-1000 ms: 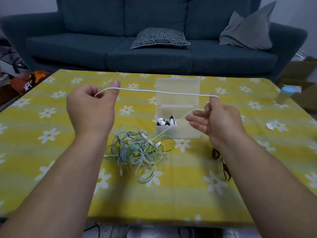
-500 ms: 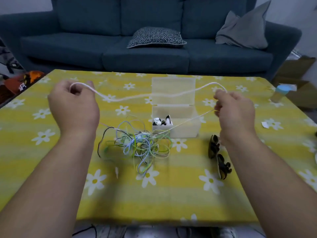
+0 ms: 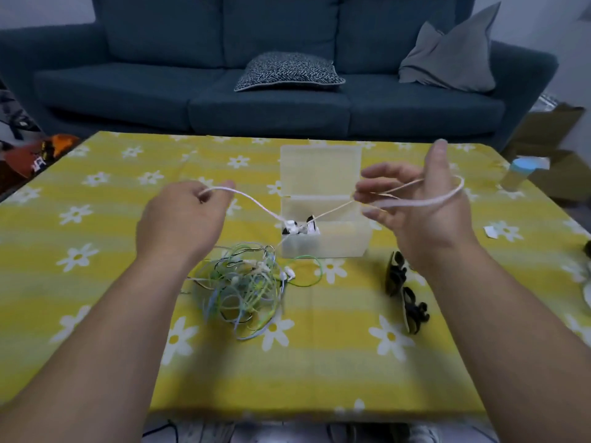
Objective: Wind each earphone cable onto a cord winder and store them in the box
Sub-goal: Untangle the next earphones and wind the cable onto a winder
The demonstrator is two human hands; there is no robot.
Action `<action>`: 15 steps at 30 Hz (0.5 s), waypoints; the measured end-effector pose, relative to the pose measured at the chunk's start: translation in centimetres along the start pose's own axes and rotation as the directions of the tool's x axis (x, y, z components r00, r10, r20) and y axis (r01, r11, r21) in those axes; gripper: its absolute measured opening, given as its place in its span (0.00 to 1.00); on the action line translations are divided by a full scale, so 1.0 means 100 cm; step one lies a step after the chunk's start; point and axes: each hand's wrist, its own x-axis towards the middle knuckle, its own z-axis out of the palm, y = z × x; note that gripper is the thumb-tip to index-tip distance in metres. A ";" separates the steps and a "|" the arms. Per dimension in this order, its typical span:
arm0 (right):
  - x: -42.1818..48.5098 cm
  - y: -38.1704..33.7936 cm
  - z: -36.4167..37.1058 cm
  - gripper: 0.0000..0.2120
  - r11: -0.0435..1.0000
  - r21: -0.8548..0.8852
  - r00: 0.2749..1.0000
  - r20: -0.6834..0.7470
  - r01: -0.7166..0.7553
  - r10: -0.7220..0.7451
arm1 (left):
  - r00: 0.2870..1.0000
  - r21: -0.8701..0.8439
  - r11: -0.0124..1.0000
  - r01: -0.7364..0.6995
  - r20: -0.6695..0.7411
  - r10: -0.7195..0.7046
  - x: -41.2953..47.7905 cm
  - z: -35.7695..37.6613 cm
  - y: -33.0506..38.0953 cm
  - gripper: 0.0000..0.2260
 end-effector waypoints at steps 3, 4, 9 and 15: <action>-0.007 -0.005 0.011 0.37 0.997 0.068 0.988 0.150 0.023 -0.033 | 0.939 -0.177 0.983 -0.055 0.327 0.111 -0.013 0.011 0.011 0.22; -0.010 -0.010 0.015 0.34 0.991 0.129 0.980 0.188 0.038 -0.062 | 0.892 -0.203 0.976 -0.081 0.423 0.162 -0.016 0.018 0.012 0.18; -0.023 -0.031 0.025 0.18 0.890 0.423 0.945 0.186 0.169 -0.268 | 0.716 -0.080 0.978 -0.192 0.671 0.195 -0.023 0.044 0.011 0.05; -0.007 -0.049 -0.004 0.05 0.795 0.167 0.785 -0.369 0.583 -0.497 | 0.805 -0.059 0.989 -0.136 0.576 0.145 -0.012 0.039 0.004 0.08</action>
